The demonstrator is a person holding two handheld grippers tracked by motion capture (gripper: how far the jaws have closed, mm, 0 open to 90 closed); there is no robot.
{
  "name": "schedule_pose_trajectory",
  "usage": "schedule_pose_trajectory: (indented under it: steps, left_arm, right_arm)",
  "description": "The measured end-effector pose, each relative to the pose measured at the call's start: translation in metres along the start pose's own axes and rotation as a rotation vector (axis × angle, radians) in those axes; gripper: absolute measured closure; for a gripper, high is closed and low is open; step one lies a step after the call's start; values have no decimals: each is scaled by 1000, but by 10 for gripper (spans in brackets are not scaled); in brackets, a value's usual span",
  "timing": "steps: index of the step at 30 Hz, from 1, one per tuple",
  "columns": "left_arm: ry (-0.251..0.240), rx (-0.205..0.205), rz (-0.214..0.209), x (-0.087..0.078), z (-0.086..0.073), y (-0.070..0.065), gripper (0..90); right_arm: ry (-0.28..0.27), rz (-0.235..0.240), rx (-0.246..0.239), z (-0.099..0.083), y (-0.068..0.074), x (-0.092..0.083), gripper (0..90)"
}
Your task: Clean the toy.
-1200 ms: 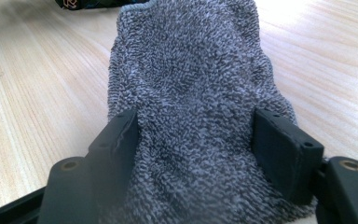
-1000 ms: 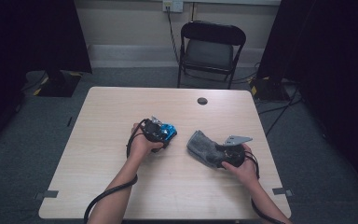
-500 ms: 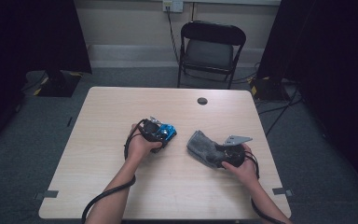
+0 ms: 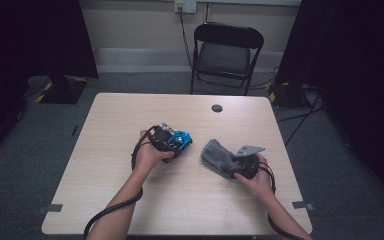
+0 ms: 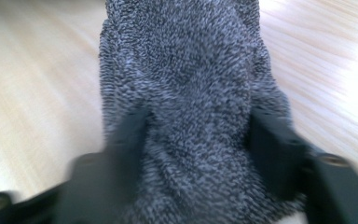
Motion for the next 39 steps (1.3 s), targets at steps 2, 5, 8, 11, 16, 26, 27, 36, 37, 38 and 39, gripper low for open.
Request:
schedule_pose_trajectory:
  steps: [2, 5, 8, 11, 16, 26, 27, 36, 37, 38, 39]
  left_arm:
    - [-12, 13, -13, -2, 1, -6, 264]
    - [-30, 36, -39, -6, 4, -16, 264]
    - [-37, 59, -56, -10, 4, -24, 264]
    - [-46, 78, -73, -14, 4, -32, 264]
    - [-67, 106, -113, -18, 6, -46, 263]
    - [-100, 161, -156, -20, 9, -67, 263]
    - [-103, 163, -162, -21, 10, -67, 263]
    - [-96, 156, -135, -22, 7, -57, 263]
    - [-98, 151, -137, -22, 7, -55, 264]
    - [-95, 149, -135, -23, 7, -54, 263]
    - [-98, 151, -129, -23, 7, -53, 263]
  right_arm:
    - [-1, -4, 18, 1, -3, -1, 659]
    - [5, -33, 36, 2, -4, -1, 751]
    - [3, -24, 105, 3, -6, -2, 782]
    - [-21, -31, 188, 10, -17, -9, 786]
    - [-100, -60, 254, 42, -36, -29, 786]
    - [-107, -37, 232, 91, -32, -14, 785]
    - [-99, -13, 225, 93, -28, -11, 785]
    - [-72, 114, 105, 93, -3, -4, 785]
    - [-72, 118, 94, 93, -2, -5, 786]
    - [-73, 119, 83, 92, -1, -7, 786]
    - [-71, 127, 77, 92, -1, -8, 786]
Point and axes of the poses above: each handheld gripper's, and its own axes: x roughly forward along the jaws, z roughly out of its top, y roughly to its left, the point moved 6 cm from there along x, roughly forward along the jaws, and after that the axes turned 4 degrees about y, right-handed, at the moved point
